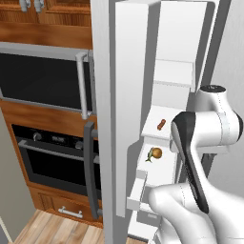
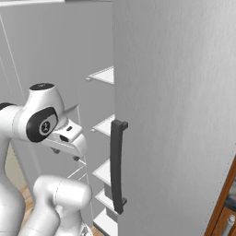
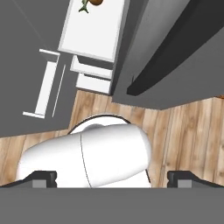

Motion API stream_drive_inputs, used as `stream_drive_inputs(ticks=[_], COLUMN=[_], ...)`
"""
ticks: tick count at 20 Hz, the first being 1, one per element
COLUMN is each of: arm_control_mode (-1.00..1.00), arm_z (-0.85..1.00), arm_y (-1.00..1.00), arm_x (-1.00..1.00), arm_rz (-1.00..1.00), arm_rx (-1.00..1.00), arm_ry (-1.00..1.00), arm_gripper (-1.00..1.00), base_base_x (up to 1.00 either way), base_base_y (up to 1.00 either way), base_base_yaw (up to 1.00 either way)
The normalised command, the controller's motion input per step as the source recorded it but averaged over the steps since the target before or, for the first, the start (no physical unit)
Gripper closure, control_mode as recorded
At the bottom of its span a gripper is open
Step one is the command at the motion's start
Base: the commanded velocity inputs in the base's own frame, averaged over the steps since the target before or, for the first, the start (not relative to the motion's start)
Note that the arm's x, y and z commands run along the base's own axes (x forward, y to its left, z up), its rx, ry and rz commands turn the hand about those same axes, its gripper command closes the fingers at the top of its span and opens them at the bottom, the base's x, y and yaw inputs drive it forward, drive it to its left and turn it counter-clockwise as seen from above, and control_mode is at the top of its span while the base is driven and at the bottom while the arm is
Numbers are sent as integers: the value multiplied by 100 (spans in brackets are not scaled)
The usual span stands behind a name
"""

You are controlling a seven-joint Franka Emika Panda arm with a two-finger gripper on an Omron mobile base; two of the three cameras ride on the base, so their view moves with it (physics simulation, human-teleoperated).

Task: Store the kebab skewer in the freezer for long-term storage. Close the freezer door after placing the cooked food.

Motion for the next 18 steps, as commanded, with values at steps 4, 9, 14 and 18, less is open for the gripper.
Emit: stream_drive_inputs(ticks=[4,9,14,18], arm_control_mode=[-100,-100,-100,100], arm_z=[0,-1,0,0], arm_y=[12,2,0,0], arm_x=[0,0,0,0], arm_rz=[6,1,0,0], arm_rx=[5,0,0,0], arm_ry=[-1,0,0,0], arm_gripper=[-100,-100,-100,-100], base_base_x=[0,0,0,0], base_base_y=[0,0,0,0], base_base_yaw=[0,0,0,0])
